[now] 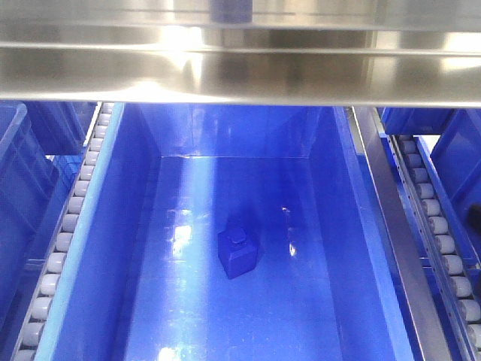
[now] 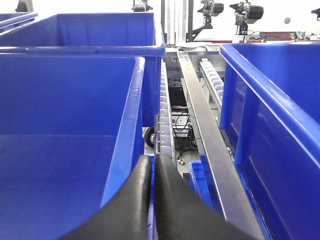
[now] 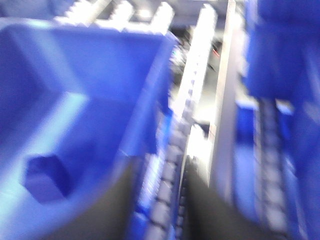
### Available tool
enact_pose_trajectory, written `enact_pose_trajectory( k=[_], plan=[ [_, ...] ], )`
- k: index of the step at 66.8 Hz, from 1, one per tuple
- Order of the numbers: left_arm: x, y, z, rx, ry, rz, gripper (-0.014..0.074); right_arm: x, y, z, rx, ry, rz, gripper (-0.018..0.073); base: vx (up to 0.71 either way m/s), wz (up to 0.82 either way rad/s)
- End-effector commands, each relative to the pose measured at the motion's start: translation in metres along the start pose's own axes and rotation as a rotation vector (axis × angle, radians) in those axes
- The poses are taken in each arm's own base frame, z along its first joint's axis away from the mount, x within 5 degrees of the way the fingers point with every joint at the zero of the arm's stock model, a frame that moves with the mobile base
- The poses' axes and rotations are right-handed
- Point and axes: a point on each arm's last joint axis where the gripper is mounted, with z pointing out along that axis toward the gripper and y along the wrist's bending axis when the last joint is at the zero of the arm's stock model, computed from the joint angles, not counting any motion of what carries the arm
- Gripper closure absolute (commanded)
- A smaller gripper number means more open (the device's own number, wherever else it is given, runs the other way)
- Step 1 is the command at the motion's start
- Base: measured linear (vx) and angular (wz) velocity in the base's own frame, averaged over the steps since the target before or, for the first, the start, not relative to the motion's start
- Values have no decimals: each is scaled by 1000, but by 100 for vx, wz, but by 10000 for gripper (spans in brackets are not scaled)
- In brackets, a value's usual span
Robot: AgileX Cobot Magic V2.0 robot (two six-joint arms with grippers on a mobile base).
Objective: Pour parts from conveyor to right shelf
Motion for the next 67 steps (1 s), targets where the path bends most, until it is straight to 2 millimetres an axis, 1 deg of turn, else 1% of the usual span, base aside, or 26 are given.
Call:
enact_pose_trajectory(
  k=[1, 40, 46, 53, 59, 67],
  plan=[
    [-13, -1, -2, 9, -97, -14, 603, -15, 5, -3, -56, -107, -30, 573, 0, 0],
    [-13, -1, -2, 9, -97, -14, 603, -15, 5, -3, -56, -106, -26, 568, 0, 0],
    [-13, -1, -2, 9, -97, -14, 603, -10, 5, 0, -46, -102, -57, 568, 0, 0],
    [-13, -1, -2, 9, -97, -14, 603, -7, 1, 3, -27, -161, -39, 568, 0, 0],
    [-13, -1, -2, 9, -97, -14, 603, -2, -3, 2, -33, -274, 1, 568, 0, 0],
    [-13, -1, -2, 9, -97, -14, 603, 18, -10, -1, 12, -428, 6, 568, 0, 0]
  ],
)
